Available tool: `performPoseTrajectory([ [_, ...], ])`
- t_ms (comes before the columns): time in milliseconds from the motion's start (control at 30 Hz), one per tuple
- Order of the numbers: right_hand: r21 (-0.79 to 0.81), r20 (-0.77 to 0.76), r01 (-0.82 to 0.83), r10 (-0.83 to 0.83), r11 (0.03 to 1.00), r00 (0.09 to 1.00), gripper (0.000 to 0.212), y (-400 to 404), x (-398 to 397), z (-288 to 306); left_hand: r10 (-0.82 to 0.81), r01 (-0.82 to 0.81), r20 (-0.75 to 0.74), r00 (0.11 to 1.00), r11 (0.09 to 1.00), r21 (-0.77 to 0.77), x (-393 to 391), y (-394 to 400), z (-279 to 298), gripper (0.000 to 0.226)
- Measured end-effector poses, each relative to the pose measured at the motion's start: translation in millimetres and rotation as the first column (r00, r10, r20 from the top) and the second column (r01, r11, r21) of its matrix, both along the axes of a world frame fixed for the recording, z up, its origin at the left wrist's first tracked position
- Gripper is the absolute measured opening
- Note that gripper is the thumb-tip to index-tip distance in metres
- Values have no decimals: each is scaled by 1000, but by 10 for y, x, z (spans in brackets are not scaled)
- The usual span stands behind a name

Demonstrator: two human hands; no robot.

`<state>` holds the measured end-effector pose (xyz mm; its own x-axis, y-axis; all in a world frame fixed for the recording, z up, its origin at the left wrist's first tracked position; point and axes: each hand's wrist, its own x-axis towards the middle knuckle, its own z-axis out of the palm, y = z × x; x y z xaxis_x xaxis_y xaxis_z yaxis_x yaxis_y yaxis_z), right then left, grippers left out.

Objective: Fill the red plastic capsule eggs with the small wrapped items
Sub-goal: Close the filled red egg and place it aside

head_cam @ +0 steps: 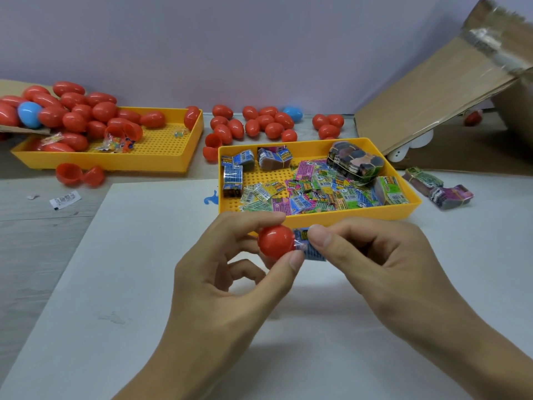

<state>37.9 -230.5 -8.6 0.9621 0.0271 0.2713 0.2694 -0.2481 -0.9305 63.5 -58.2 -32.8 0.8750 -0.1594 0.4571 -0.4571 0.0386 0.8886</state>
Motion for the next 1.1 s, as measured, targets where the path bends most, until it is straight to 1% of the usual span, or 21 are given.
performPoseTrajectory([
  [100, -11, -3, 3, -3, 1000, 1000, 33, -1, 3, -7, -27, 26, -23, 999, 999, -25, -6, -8, -5, 31],
  [333, -31, 30, 2, -1, 1000, 1000, 25, 7, -8, 0, -59, 58, -46, 997, 998, -28, -13, -3, -18, 32],
  [433, 32, 31, -7, 6, 999, 999, 18, 10, -18, 6, -60, 59, -59, 996, 998, -25, -12, -5, -21, 33],
  [500, 70, 13, -22, 21, 997, 1000, 15, 13, -18, 4, -56, 55, -63, 996, 998, -23, -12, -3, -17, 33],
  [633, 33, -20, 20, -19, 999, 1000, 21, 17, 0, 2, -45, 44, -47, 998, 999, -26, -10, -2, -7, 31],
  [800, 226, -171, -59, 99, 972, 980, 14, 6, 1, 52, -31, 29, -47, 998, 999, -32, -3, -2, -14, 30],
  [1100, 168, -203, -6, 40, 986, 978, 20, 27, 18, 53, -23, 24, 30, 999, 1000, -5, 4, 0, -34, 31],
])
